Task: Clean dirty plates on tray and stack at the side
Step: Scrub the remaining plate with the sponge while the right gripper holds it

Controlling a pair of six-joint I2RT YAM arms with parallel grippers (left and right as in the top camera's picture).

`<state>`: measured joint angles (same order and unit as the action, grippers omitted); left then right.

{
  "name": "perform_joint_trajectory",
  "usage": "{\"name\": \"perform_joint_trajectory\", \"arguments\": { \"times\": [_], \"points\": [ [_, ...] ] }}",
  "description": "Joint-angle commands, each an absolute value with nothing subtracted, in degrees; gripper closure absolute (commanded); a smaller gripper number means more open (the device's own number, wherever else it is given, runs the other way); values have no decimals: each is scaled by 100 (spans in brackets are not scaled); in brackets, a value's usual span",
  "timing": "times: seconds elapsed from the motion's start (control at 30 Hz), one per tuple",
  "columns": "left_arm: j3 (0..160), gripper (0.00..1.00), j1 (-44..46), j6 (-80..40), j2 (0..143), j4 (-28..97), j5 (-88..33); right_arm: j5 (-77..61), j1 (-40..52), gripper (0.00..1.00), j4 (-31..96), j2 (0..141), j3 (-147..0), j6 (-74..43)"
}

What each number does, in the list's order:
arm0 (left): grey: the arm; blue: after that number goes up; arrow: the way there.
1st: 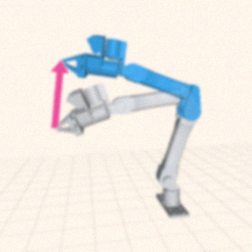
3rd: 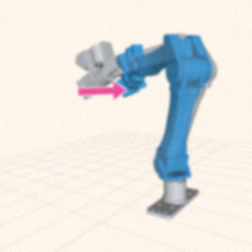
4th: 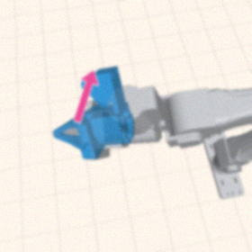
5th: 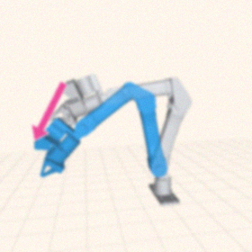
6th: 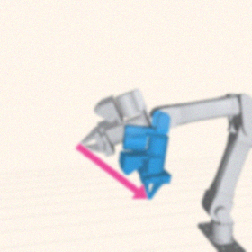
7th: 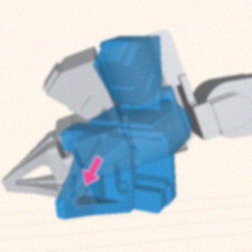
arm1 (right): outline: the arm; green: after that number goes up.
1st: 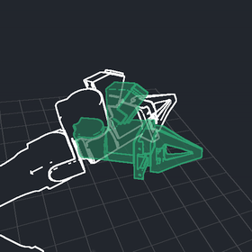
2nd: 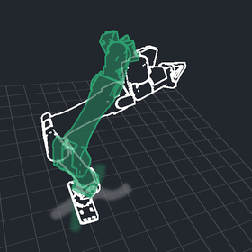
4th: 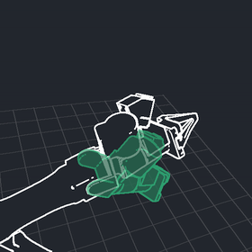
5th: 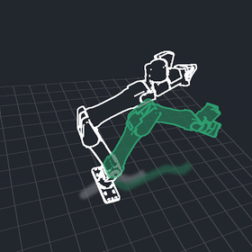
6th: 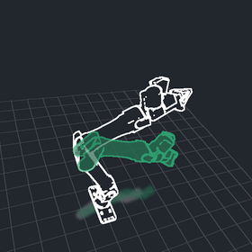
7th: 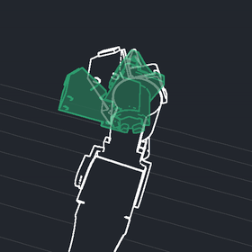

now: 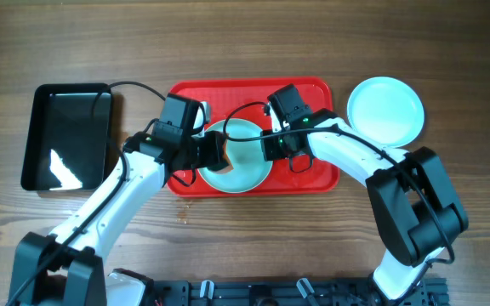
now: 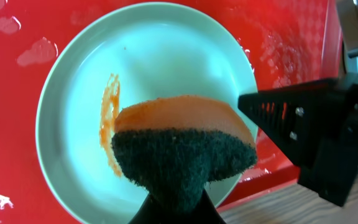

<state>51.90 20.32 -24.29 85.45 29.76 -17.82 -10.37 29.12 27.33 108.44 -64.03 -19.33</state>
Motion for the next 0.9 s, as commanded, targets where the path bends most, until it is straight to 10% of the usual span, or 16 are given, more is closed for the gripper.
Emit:
{"name": "perform_joint_trajectory", "arguments": {
  "times": [0.0,0.87],
  "points": [
    [5157,96,2053,-2445,8906,2751,-1688,-1022,2961,96,2714,11006,-6331,-2117],
    [5157,96,2672,-3050,10322,1653,-1380,-1033,2961,96,2788,11006,-6329,-2287]
  ]
}}
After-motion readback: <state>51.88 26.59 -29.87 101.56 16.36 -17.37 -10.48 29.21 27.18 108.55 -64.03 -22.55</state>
